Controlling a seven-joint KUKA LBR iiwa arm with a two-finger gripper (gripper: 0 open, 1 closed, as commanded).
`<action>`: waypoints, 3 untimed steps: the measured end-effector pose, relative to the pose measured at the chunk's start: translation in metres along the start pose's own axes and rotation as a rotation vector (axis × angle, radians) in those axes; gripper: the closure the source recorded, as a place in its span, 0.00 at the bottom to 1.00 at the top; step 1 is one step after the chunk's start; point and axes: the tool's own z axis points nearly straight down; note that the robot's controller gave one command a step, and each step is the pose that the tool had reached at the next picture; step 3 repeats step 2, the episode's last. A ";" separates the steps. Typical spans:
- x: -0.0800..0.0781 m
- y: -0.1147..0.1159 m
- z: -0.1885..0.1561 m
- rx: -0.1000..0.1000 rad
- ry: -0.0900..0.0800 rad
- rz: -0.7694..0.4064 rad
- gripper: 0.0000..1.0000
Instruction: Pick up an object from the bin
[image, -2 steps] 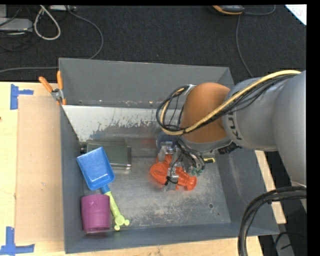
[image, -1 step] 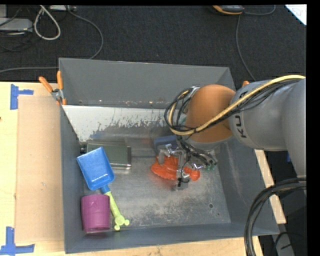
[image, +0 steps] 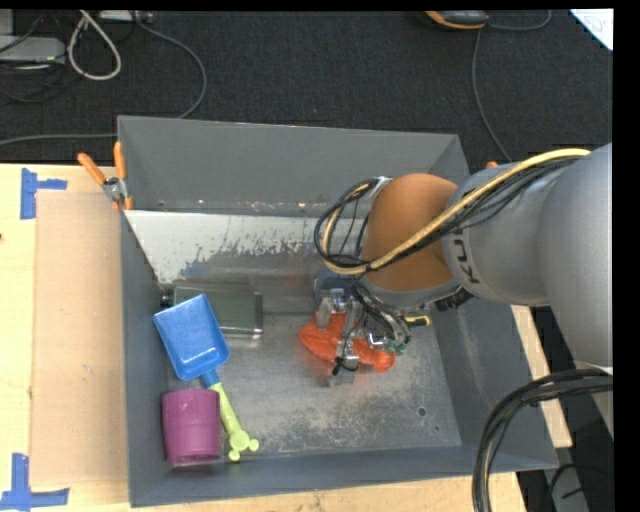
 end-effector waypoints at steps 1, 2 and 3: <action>-0.002 -0.002 -0.001 -0.001 0.000 -0.016 0.00; 0.003 -0.009 0.006 -0.002 -0.002 -0.177 0.00; 0.003 -0.009 0.006 -0.002 -0.002 -0.177 0.00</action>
Offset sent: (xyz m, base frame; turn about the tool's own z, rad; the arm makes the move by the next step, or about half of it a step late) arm -0.0062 -0.0110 -0.0099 -0.0919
